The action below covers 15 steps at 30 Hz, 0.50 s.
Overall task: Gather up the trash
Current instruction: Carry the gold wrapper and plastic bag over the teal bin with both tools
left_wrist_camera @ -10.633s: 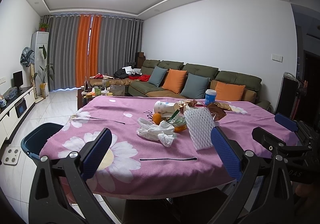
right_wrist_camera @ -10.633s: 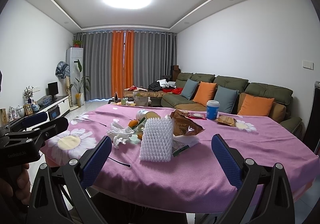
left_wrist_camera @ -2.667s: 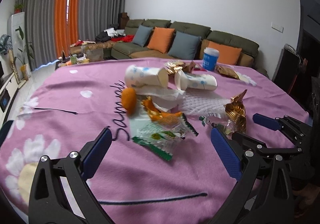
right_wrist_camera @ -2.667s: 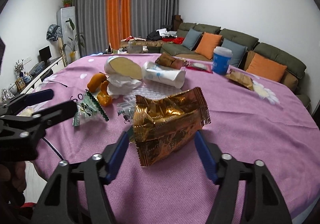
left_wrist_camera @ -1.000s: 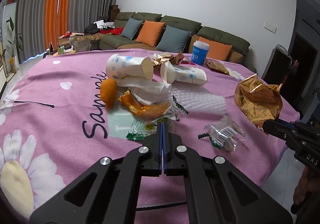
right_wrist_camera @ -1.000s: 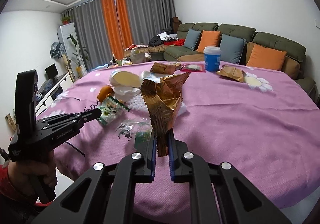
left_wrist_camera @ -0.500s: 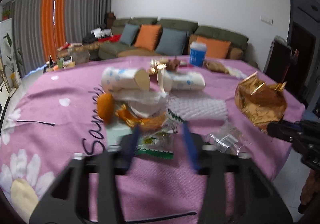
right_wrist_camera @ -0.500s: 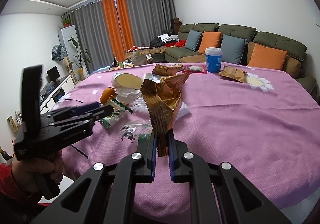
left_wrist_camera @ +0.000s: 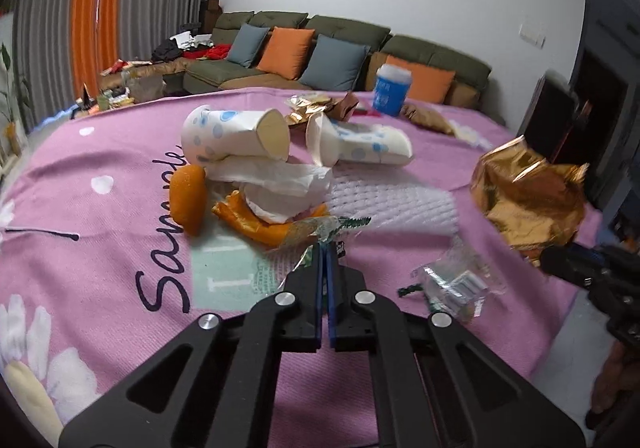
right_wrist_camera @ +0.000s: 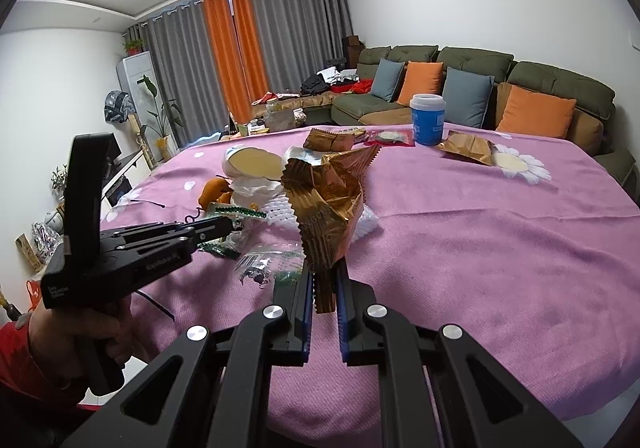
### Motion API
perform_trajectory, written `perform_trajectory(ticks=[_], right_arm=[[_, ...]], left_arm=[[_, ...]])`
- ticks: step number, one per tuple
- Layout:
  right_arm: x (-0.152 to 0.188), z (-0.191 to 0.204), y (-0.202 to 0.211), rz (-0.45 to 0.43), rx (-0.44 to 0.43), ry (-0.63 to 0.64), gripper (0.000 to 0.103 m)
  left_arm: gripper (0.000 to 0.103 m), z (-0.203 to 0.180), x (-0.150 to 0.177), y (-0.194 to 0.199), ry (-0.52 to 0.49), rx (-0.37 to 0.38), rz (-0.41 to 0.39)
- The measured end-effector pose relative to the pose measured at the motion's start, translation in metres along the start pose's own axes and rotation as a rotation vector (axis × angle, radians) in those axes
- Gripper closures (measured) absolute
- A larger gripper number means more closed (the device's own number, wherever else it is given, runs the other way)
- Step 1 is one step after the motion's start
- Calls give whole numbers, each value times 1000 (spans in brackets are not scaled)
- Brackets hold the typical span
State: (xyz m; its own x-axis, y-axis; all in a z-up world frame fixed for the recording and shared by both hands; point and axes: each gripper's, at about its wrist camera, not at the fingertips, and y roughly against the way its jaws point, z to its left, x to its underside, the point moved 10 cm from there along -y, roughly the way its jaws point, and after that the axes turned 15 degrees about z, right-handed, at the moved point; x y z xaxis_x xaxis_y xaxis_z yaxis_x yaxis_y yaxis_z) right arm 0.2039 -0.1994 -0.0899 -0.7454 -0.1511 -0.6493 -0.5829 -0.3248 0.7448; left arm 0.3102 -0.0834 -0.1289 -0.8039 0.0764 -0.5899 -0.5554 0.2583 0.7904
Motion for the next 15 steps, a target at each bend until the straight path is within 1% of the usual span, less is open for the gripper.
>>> perform_trajectory(ticks=[2,5,7,11,15], right_arm=[[-1,1,3,-7,2,2,94],[-7,6,8,-22,-1,16,94],[-12,16,10,-34,-12,39,94],[-25,43,13,-56,-50,98,94],[-42,85,14,-80,-103,182,94]], left_arm=[[101,0,-1,16,13,36,-40],[101,6,-1,45,42,56,-97],[101,12,0,63,60,54,-125],[101,34,5,102,107,24,-193],[101,67,13,135,154,-39,-246]])
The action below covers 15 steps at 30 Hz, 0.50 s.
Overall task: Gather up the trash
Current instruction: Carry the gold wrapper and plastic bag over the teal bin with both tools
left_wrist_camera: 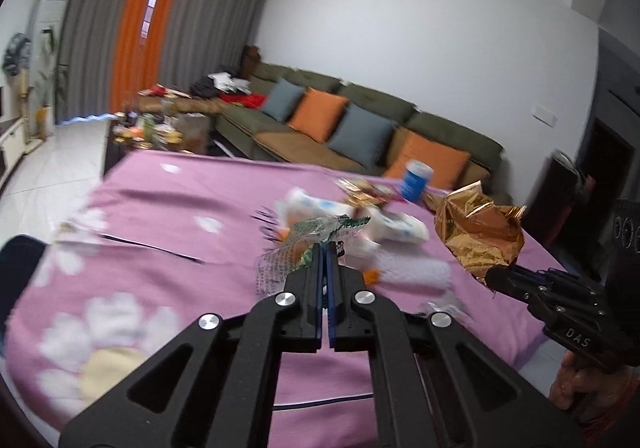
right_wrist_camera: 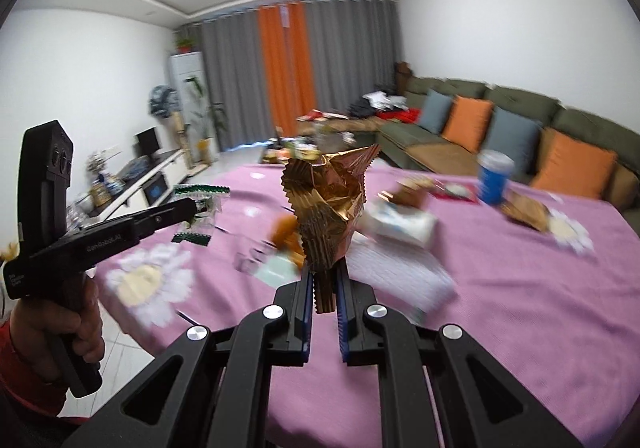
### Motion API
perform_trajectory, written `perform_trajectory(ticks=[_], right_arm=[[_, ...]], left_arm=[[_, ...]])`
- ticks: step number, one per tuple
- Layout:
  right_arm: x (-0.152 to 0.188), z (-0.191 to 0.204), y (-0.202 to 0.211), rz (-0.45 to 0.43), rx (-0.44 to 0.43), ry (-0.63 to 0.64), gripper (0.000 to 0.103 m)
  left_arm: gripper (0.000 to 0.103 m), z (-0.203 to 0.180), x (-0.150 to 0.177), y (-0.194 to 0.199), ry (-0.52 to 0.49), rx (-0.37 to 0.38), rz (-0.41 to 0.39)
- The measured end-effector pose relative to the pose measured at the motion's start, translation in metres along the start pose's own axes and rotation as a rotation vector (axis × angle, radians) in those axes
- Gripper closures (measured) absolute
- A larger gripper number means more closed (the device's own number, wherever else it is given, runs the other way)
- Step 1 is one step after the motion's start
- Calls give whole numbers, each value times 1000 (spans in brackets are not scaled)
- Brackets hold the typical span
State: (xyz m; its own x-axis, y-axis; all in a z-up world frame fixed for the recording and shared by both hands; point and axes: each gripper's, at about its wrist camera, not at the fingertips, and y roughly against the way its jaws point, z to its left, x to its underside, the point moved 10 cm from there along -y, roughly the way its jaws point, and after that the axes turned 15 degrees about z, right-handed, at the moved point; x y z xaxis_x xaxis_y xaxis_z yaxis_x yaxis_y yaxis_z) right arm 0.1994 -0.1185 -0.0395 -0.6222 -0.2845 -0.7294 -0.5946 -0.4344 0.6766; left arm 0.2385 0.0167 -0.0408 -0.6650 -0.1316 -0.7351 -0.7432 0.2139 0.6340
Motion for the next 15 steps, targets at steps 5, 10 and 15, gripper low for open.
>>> perform_trajectory(ticks=[5,10,15], right_arm=[[-28,60,-17,-1,-111,102,94],[-49,124,-40,15,-218,200,94],[-66,182,-56,28,-300,288,94]], left_arm=[[101,58,2,43,79,-106,-59],[101,125,14,91,175,-220,-110],[101,181,30,134,257,-323,-146]])
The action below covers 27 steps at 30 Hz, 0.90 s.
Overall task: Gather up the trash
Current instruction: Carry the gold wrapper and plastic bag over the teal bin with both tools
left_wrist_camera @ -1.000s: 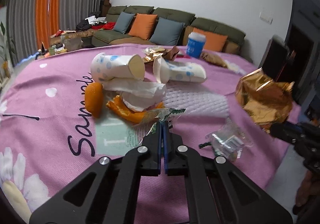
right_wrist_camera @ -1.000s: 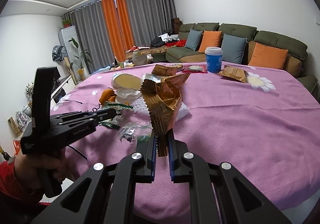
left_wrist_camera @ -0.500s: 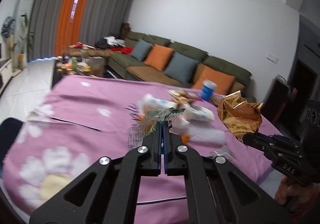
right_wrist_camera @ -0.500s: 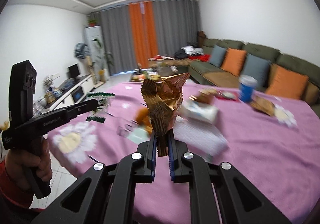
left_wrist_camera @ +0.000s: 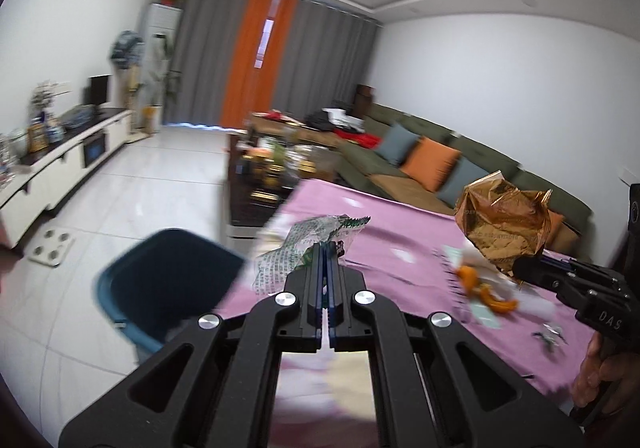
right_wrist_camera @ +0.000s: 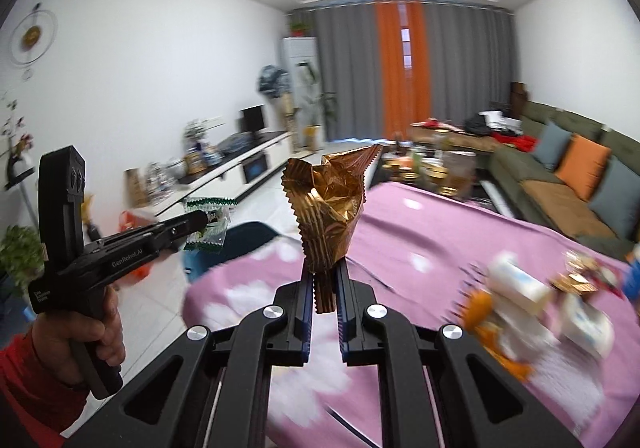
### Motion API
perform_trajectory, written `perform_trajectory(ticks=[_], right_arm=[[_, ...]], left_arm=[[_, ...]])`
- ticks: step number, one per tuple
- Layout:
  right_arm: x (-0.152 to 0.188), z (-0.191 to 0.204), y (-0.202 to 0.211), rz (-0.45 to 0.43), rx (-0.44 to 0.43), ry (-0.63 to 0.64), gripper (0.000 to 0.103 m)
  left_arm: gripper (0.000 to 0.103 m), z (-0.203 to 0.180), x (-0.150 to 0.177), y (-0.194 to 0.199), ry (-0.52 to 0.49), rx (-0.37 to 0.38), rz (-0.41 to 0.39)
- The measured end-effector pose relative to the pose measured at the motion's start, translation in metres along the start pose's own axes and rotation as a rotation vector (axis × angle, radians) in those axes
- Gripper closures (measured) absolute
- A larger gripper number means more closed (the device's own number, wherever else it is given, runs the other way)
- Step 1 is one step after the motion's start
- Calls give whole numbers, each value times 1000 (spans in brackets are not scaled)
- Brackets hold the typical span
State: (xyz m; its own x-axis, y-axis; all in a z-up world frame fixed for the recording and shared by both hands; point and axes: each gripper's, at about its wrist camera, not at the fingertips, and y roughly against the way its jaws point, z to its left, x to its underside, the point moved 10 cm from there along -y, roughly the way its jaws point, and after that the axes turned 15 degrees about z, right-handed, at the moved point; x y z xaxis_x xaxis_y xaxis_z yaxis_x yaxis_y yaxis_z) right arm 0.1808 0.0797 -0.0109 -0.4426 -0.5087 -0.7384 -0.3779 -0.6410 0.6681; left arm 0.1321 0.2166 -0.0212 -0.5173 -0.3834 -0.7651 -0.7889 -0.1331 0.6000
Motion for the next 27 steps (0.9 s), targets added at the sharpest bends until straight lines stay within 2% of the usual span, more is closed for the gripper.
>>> perform_trajectory(ticks=[5,12,17,22,27], right_arm=[[-29,48,-28,16,-88,87,94],[-58,97,-64,55,-207,149,94],[-67,110,-98,113,-261,165,94],[-71,119,-144,201,-300,154,94],[-73,124,-179,287,-323,137,94]], left_arm=[[101,62,-2,28,66,-92,-32],[101,122,-4,62,119,-173,-56],[101,143,-2,78,140,-202,-55],[101,149,-1,76,154,-214,-38],[101,154,-1,43,181,-201,3]])
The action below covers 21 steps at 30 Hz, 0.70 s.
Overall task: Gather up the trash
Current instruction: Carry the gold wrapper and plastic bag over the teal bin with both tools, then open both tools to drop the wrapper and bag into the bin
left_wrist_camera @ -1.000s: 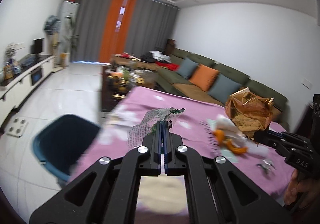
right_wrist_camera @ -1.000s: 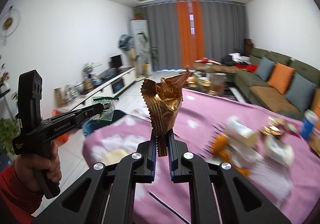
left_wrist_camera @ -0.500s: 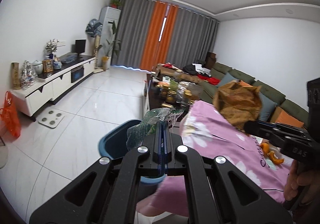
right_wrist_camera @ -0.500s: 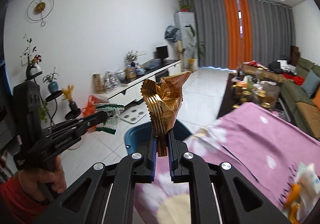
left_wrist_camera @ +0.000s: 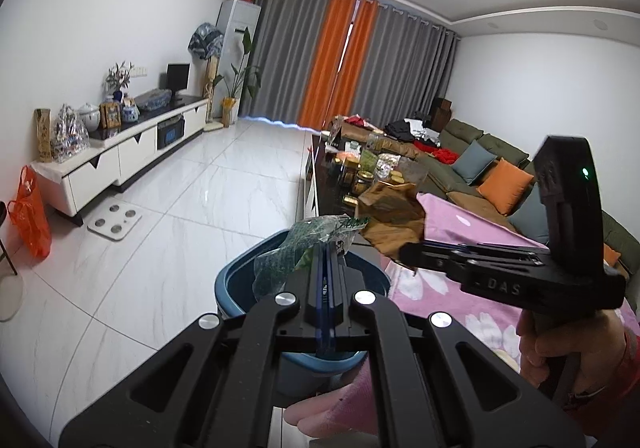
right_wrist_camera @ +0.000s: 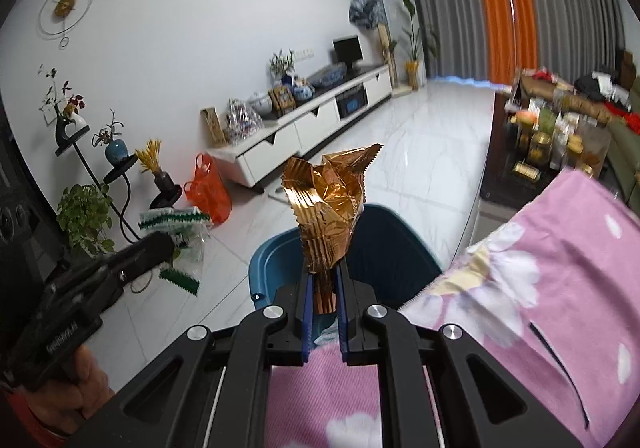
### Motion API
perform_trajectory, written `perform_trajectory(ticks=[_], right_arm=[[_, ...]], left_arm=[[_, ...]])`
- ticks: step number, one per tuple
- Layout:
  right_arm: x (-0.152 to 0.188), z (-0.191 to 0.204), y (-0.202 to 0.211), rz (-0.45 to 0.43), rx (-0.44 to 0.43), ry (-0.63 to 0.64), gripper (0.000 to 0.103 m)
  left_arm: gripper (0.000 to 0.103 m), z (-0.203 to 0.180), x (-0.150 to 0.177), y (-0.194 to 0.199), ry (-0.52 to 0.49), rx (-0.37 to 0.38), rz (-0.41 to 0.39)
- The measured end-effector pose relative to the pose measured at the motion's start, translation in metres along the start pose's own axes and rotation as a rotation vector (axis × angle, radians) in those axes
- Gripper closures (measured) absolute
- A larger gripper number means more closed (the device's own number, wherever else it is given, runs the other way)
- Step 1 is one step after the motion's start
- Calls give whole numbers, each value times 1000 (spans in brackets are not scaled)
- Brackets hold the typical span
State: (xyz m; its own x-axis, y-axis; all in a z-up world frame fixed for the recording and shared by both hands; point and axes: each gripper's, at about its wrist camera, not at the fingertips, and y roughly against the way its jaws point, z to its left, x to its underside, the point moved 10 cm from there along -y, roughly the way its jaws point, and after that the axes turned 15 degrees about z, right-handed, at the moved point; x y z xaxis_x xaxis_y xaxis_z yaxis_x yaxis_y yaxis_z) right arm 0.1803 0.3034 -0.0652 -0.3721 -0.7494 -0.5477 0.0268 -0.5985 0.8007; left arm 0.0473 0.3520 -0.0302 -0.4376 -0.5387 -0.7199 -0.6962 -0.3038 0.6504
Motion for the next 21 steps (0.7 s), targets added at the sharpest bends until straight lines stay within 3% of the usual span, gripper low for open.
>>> perform_trajectory(ticks=[10,14,16,18,20,21], right_arm=[[-7,-10,-53,162,-35,-46,94],[-2,-10,-69,219,-44,-48,93],[3,-11,-78,255,-41,-58,85],[4,-16,-82,260,-24,-70,80],[4,-18,-81,257,-24,-76,80],[5,-19,-80,254,-25,-83,80]], left_arm=[[101,-12,2,-110,12,27,136],[99,-10,2,-145,15,5,181],[91,-8,0,-163,15,2,200],[88,-1,1,-183,23,-13,222],[80,2,3,-195,32,-18,238],[70,3,2,-200,36,-13,241]])
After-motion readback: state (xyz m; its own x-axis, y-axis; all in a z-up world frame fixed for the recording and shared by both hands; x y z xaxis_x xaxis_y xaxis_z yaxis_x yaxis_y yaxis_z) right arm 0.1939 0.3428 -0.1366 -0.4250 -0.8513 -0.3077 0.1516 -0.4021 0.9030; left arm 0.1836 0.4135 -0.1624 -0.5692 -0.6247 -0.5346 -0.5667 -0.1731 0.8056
